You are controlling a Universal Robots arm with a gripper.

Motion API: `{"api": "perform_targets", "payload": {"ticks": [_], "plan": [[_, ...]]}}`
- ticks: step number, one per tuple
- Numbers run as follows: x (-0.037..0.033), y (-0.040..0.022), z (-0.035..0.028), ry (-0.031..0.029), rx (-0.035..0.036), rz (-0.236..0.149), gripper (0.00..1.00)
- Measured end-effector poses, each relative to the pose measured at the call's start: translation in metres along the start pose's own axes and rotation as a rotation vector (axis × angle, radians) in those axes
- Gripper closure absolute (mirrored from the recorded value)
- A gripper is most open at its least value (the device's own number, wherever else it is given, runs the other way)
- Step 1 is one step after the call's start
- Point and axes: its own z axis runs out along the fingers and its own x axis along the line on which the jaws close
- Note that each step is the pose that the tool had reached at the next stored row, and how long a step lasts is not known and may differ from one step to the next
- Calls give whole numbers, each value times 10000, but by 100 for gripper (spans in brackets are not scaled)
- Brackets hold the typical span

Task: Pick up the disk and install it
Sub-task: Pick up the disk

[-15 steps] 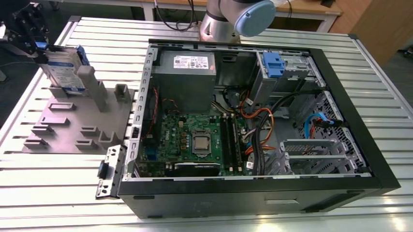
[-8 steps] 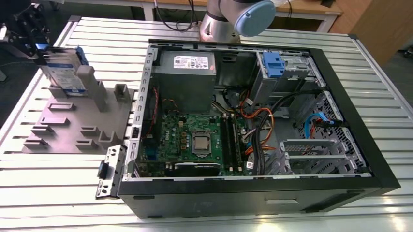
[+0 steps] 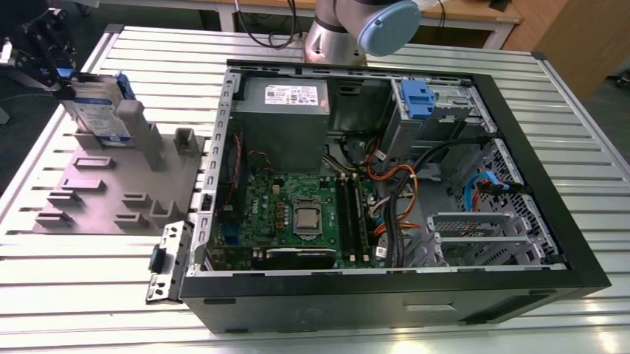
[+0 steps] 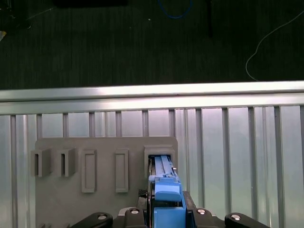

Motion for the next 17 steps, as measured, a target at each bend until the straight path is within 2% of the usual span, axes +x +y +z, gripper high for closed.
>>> {"api": "perform_targets", "payload": {"ticks": [17], "plan": [[0, 0, -9, -2, 4, 0, 64]]}}
